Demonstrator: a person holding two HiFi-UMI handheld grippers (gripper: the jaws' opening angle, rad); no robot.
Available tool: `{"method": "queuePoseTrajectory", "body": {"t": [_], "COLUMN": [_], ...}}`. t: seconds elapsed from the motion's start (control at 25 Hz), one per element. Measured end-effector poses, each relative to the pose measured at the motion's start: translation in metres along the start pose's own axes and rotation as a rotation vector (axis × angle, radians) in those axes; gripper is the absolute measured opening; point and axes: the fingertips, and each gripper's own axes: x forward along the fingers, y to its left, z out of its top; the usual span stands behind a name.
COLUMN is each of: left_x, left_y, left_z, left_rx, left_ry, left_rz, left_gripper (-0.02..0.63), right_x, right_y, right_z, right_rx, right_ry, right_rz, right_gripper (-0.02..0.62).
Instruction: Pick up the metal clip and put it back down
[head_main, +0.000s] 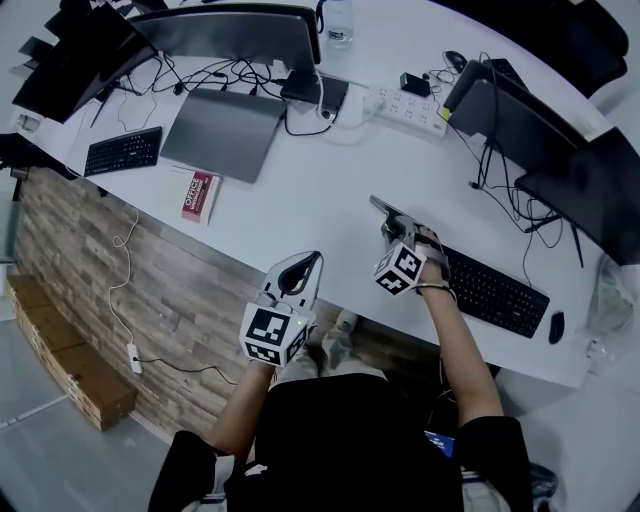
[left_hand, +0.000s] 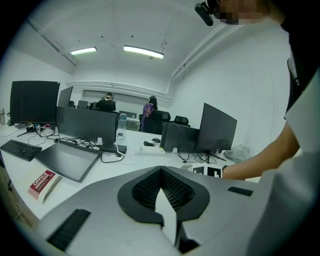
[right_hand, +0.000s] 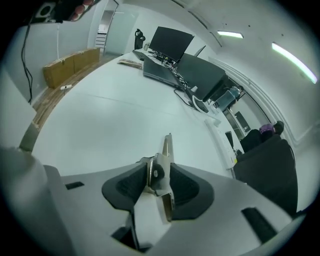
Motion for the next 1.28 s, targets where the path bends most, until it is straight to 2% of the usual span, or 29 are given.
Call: {"method": "queuePoseTrajectory", "body": {"t": [0.44,0.88,1.04,1.28], "left_x": [-0.003,-0.009,-0.013,-0.025], "left_y": [0.006,0.007,0.009,0.011], "left_z": [-0.001,0.009,0.014,0.025], "left_rx": [-0.025,-0.021,-0.015,-0.005], "left_ry": [-0.004,-0.034,-0.042,-0.064], "left_rz": [0.027,0.048,0.055,0.065], "left_gripper": [0.009,0.009,0.009,0.009], "right_x": [0.003,-0.002,-0.010,-0.016], "right_y": [-0.003,-0.004,-0.014,-0.013], "right_z": [-0.002,-0.001,0.005,0.009], "right_rx": [-0.077,-0.064,-0.069,-0.064], "right_ry": [0.004,0.006,-0.008,-0.002], "right_rz": [-0.049,-0.030,-0.071,-0.056], "right_gripper": [0.087,0.078,0.028,0.026]}}
